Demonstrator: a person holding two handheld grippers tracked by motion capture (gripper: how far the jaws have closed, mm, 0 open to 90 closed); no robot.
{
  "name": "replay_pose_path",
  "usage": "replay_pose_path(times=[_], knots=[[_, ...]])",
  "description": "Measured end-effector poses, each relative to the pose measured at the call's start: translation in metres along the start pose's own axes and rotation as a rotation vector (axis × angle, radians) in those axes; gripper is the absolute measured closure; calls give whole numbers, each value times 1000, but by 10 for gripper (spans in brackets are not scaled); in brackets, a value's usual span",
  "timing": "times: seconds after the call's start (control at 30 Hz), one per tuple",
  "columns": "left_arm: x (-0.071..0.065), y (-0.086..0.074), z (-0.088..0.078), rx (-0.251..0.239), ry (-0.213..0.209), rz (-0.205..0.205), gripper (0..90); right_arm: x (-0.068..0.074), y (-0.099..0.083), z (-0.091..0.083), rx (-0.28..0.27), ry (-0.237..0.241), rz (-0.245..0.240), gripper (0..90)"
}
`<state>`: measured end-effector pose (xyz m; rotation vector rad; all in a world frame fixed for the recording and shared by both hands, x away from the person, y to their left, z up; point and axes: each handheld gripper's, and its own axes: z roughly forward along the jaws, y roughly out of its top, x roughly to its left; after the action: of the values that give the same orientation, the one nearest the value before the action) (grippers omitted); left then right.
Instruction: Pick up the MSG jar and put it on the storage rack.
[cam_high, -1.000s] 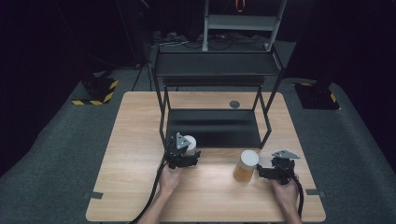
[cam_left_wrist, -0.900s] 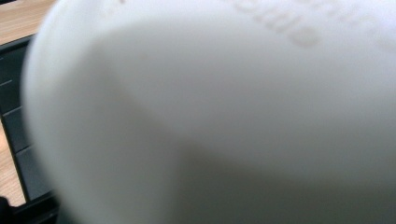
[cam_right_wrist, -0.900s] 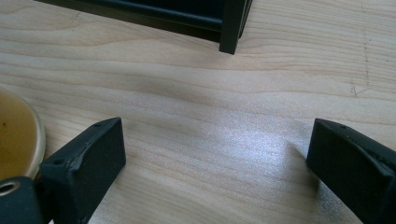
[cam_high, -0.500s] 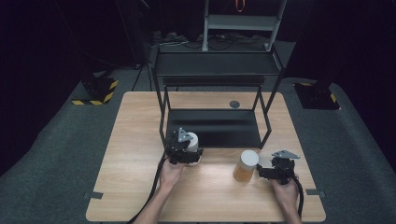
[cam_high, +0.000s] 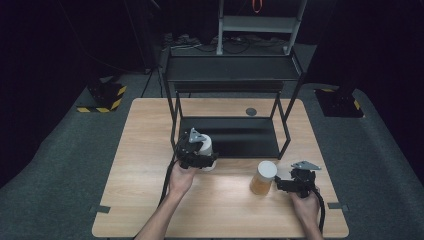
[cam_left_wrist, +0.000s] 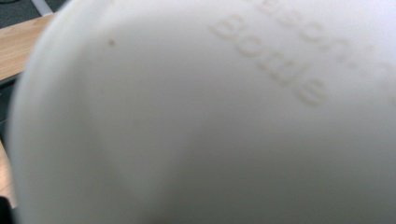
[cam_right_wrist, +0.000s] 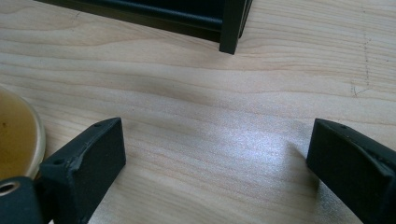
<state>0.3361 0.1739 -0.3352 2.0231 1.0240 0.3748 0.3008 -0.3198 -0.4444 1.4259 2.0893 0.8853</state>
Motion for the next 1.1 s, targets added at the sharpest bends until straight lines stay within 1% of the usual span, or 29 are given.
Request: replay_pose_path(times=[0.1,0.2,0.3,0.37,0.4,0.47,0.5,0.63,0.67,0.8,0.83,0.87,0.9,0.97,1.0,1.1], knots=[[1,5,-2,1,-4,-2,322,0,0,0,0,0,0,38],[2,14,-6,-2,-16,-11,323,0,0,0,0,0,0,38],[2,23,-9,4,-21,-6,322,0,0,0,0,0,0,38],[3,29,-12,7,-26,5,323,0,0,0,0,0,0,38],[3,29,-12,7,-26,5,323,0,0,0,0,0,0,38],[3,37,-17,6,-36,15,323,0,0,0,0,0,0,38],[3,37,-17,6,-36,15,323,0,0,0,0,0,0,38],[3,55,-27,7,-48,35,323,0,0,0,0,0,0,38],[3,55,-27,7,-48,35,323,0,0,0,0,0,0,38],[4,77,-38,15,-60,56,324,0,0,0,0,0,0,38],[4,77,-38,15,-60,56,324,0,0,0,0,0,0,38],[4,82,-41,16,-61,59,324,0,0,0,0,0,0,38],[5,91,-45,20,-64,64,324,0,0,0,0,0,0,38],[5,103,-51,23,-67,71,324,0,0,0,0,0,0,38],[5,103,-51,23,-67,71,323,0,0,0,0,0,0,38],[5,118,-58,22,-74,76,324,0,0,0,0,0,0,38]])
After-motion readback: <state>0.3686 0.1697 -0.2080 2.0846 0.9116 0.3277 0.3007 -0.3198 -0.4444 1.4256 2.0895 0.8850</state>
